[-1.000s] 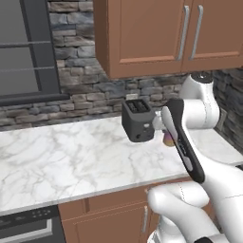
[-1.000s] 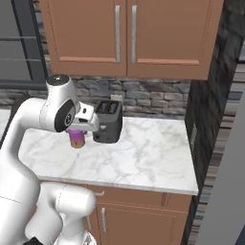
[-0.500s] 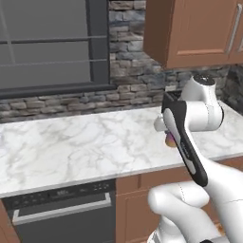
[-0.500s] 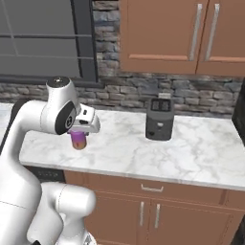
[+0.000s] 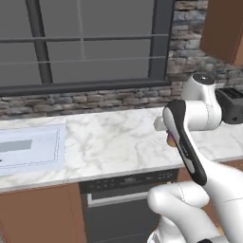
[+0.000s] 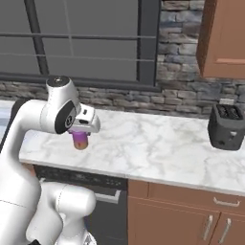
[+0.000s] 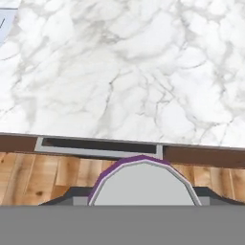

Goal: Four empty soda cans are scattered around the kitchen. Gather all the cans and cluster them next to the stove for recycling.

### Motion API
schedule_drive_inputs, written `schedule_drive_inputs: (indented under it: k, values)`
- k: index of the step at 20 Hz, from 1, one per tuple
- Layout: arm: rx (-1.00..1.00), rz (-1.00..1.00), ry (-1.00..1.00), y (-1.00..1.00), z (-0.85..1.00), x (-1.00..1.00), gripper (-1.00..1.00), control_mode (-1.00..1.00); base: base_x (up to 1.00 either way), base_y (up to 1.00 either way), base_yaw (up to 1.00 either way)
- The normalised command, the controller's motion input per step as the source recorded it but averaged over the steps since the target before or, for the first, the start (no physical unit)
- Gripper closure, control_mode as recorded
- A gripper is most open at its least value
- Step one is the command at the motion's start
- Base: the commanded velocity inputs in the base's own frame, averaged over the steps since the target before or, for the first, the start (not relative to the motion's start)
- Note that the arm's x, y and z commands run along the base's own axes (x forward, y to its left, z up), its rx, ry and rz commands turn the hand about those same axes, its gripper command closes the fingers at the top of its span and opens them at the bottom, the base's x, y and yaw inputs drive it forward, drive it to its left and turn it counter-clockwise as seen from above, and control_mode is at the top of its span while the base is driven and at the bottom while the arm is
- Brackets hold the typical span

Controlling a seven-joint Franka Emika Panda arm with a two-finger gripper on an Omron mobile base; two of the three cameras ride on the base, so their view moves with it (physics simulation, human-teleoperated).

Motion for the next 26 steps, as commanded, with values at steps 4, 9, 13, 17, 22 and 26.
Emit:
schedule_drive_inputs:
  k: [4,9,13,17,22,26]
  values:
    - [0.00,0.00,0.00,0.00,0.00,0.00,1.00,1.00,-0.03,1.00,0.44]
    - [0.00,0.00,0.00,0.00,0.00,0.00,1.00,1.00,-0.13,0.83,0.67]
    - [0.00,0.00,0.00,0.00,0.00,0.00,1.00,1.00,-0.12,0.81,0.75]
    - [0.00,0.00,0.00,0.00,0.00,0.00,1.00,1.00,-0.08,0.74,0.69]
    - [0.00,0.00,0.00,0.00,0.00,0.00,1.00,1.00,0.00,0.72,0.64]
    - [0.00,0.00,0.00,0.00,0.00,0.00,1.00,1.00,0.00,0.53,0.73]
